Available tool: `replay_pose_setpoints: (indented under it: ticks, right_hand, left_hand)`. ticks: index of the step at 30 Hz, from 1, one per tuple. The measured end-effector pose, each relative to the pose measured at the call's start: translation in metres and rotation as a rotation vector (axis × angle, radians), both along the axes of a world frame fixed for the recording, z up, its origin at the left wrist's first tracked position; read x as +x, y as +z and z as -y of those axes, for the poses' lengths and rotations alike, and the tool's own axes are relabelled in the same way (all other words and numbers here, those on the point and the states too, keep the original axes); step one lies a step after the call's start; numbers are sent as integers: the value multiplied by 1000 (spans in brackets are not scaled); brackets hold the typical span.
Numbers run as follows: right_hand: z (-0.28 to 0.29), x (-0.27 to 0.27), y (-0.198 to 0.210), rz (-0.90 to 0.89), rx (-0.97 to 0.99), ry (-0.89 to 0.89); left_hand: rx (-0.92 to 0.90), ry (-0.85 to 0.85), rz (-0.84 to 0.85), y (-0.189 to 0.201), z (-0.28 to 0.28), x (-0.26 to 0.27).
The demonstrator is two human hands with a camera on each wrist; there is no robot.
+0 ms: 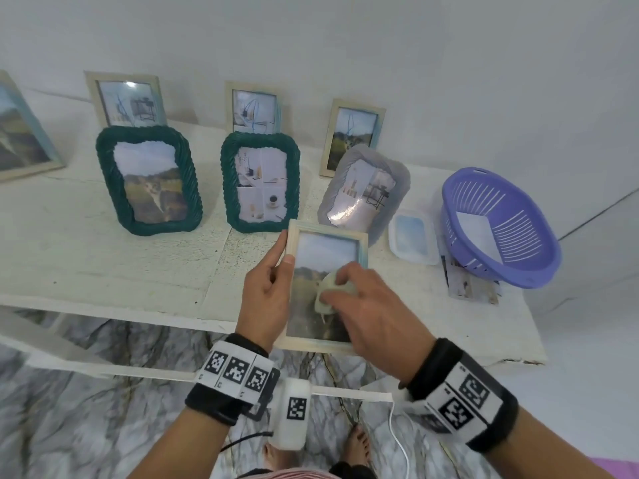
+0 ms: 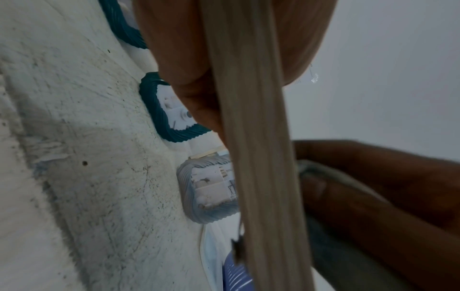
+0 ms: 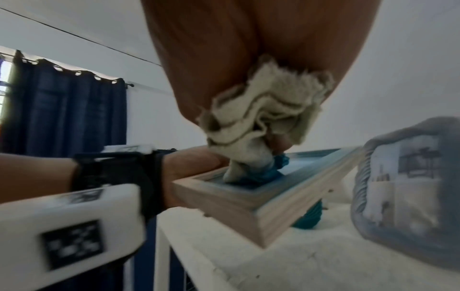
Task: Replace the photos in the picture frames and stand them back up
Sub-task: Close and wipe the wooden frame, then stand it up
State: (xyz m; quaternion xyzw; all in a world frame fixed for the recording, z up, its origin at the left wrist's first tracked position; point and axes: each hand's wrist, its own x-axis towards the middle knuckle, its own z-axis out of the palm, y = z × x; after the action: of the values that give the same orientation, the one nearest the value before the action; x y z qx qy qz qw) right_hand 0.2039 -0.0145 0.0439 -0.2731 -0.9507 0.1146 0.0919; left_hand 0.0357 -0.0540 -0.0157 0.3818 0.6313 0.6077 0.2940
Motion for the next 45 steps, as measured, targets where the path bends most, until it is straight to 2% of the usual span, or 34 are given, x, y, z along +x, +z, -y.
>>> replay_pose_setpoints:
  ticks: [3,6,10,13,15,17,20,23,25,28,31,33,35,37,41,45]
  right_hand:
    - [17,4,-8,43,-68,145]
    - [12,10,-4,83,6,154]
    - [-12,10,6,74,86,29]
    - [-31,1,4,33,94,-115]
    - [-34,-4,3,16,83,-150]
    - [-31,-3,3,10,69,-103]
    - [-21,9,3,51,21,58]
    - [-14,23,1,81,-90,182]
    - [-17,31,3,38,-180,193]
    - [-34,46,13,-114,-264,95]
    - [-58,63,21,-296,-165,-107]
    - [-75,73,17,-379,-90,-315]
    - [-93,78,4,-361,-49,-521]
    - [-112,77,-14,-281,-51,-624]
    - [-140,61,-48,-140,-127,-686]
    - [-165,47,-63,-95,-145,-720]
  left_hand:
    - [-11,1,1,-2,1,0]
    - [-11,-14,5,0,3,2]
    - [1,-40,29,-4,0,0]
    - [-2,-75,96,-10,-1,2]
    - [-4,-78,125,-13,-1,1]
    - [5,-79,107,-13,-1,-2]
    - [5,-56,111,-15,-2,-6]
    - [-13,-39,128,-19,-5,-5]
    - [-22,-40,129,-21,-8,-2]
    - [-36,-52,138,-21,-14,2]
    - [-40,-41,133,-21,-18,6]
    - [-41,-32,135,-20,-21,10]
    - [-43,-22,139,-17,-24,15]
    - [-44,-12,139,-14,-28,21]
    - [-39,3,144,-6,-35,30]
    - [-41,37,129,-6,-39,32]
